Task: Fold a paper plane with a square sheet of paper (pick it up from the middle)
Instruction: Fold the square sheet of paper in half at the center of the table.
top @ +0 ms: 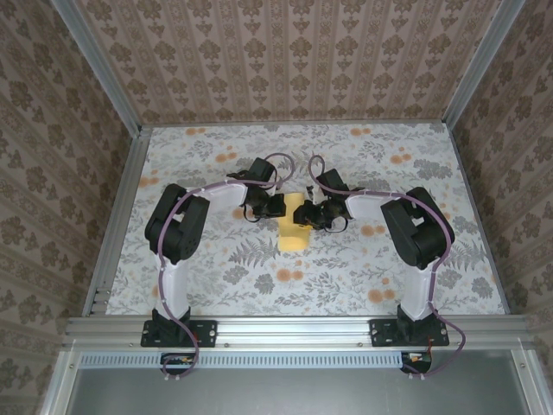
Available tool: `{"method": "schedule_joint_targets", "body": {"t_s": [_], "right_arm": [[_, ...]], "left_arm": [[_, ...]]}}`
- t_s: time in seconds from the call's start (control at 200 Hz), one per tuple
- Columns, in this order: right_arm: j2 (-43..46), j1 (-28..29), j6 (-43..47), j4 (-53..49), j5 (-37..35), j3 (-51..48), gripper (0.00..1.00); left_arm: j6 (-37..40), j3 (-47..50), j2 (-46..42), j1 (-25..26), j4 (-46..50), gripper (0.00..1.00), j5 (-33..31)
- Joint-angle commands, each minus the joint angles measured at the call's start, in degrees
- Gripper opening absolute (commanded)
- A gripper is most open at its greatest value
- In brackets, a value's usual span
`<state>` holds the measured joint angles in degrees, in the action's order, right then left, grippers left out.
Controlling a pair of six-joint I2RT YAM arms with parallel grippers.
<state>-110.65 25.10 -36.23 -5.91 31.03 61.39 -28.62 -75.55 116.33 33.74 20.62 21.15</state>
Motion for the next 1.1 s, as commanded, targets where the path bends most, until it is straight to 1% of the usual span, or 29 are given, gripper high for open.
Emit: {"method": "schedule_joint_targets", "body": {"t_s": [0.0, 0.1, 0.285, 0.405, 0.53, 0.765, 0.955, 1.095], "right_arm": [[-1.14, -0.23, 0.34, -2.39, -2.18, -0.43, 0.31], [-0.65, -0.23, 0.63, -3.08, -2.63, -0.56, 0.30], [4.77, -0.22, -0.63, 0.31, 3.94, -2.64, 0.30], [7.54, -0.06, -1.92, 1.83, 6.76, -5.73, 0.29], [8.42, 0.28, -4.27, 4.92, 8.23, -9.73, 0.28], [6.62, 0.64, -6.23, 7.91, 7.82, -13.11, 0.25], [4.66, 0.72, -4.42, 3.13, 3.85, -11.86, 0.22], [7.59, 0.93, -3.41, 2.18, 4.29, -12.03, 0.21]], "left_arm": [[1.52, -0.55, 3.02, 0.19, 3.61, 0.09, -2.80], [1.55, -0.65, 3.15, 0.19, 3.77, 0.09, -2.91], [1.21, -0.38, 3.35, 0.19, 3.78, 0.09, -3.29], [0.59, -0.01, 3.55, 0.19, 3.51, 0.09, -3.81], [-0.04, 0.27, 3.61, 0.19, 2.89, 0.09, -3.92], [-0.41, 0.31, 3.81, 0.19, 2.87, 0.09, -4.35], [-0.56, 0.14, 3.82, 0.15, 2.91, 0.09, -4.62], [-0.74, 0.14, 3.73, 0.10, 2.99, 0.09, -4.77]]}}
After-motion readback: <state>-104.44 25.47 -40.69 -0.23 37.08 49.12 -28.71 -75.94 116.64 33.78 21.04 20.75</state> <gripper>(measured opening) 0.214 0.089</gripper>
